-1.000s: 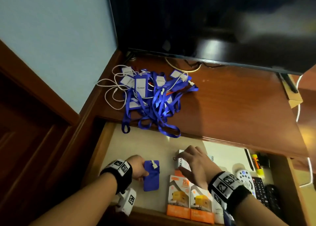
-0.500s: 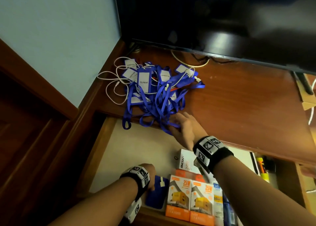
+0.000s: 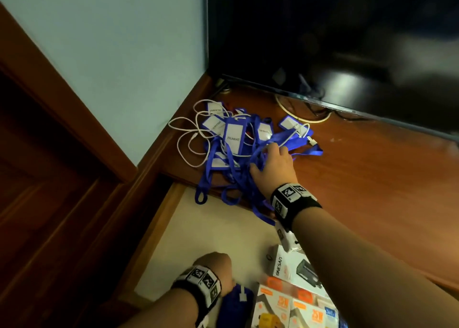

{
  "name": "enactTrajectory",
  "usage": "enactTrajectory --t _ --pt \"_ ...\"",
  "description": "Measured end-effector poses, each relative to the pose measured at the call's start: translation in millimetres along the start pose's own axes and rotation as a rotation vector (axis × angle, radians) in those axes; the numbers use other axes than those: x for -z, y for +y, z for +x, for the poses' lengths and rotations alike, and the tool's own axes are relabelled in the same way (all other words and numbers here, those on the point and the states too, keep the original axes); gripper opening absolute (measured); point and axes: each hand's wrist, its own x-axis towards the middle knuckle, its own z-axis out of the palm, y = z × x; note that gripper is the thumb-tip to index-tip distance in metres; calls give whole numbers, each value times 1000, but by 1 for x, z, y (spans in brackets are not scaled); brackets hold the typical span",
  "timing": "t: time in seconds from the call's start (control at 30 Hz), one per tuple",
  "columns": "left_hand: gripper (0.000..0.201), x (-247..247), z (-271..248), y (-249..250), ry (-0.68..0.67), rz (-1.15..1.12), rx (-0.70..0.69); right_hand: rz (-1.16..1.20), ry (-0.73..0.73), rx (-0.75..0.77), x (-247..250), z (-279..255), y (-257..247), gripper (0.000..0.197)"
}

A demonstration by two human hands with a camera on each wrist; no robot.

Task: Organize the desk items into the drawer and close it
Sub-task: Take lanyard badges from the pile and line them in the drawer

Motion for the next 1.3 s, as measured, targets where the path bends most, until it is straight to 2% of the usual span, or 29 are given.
enactTrajectory --t 0.07,0.13,0.33,0.43,0.53,0.67,0.8,0.93,1.0,1.07,1.13,1.17,1.27,1.3 --pt "48 24 -12 -8 102 -93 36 -16 -28 79 -1 16 -14 46" --pt "48 48 -26 -23 209 -204 55 -40 -76 83 -2 33 -28 41" --pt "32 106 -62 -70 510 -625 29 -75 -224 -144 -16 76 -51 36" --pt "30 127 -76 -79 611 -679 -10 7 -181 -179 -21 84 -53 23" --pt "27 148 -83 -82 654 -685 -55 84 -53 -138 -7 83 -61 22" --pt "15 184 -83 -69 732 -697 -156 154 144 -18 52 82 -76 19" --pt "49 243 -81 -41 811 -735 -319 229 380 113 146 76 -90 13" --pt "89 312 -84 -2 968 -734 -422 314 555 218 235 62 -101 13" --pt "99 347 -97 25 1042 -699 -507 375 574 268 271 48 -108 18" --pt "101 378 -117 58 1059 -638 -632 390 591 330 302 28 -114 19" --pt "95 399 -134 92 978 -593 -771 450 590 403 327 8 -120 16" --pt "86 405 -141 108 925 -615 -840 485 591 445 338 -1 -122 15" --pt "33 407 -157 138 888 -719 -946 553 650 489 369 -22 -120 17" --pt "21 402 -164 144 876 -737 -965 585 682 480 379 -26 -116 17"
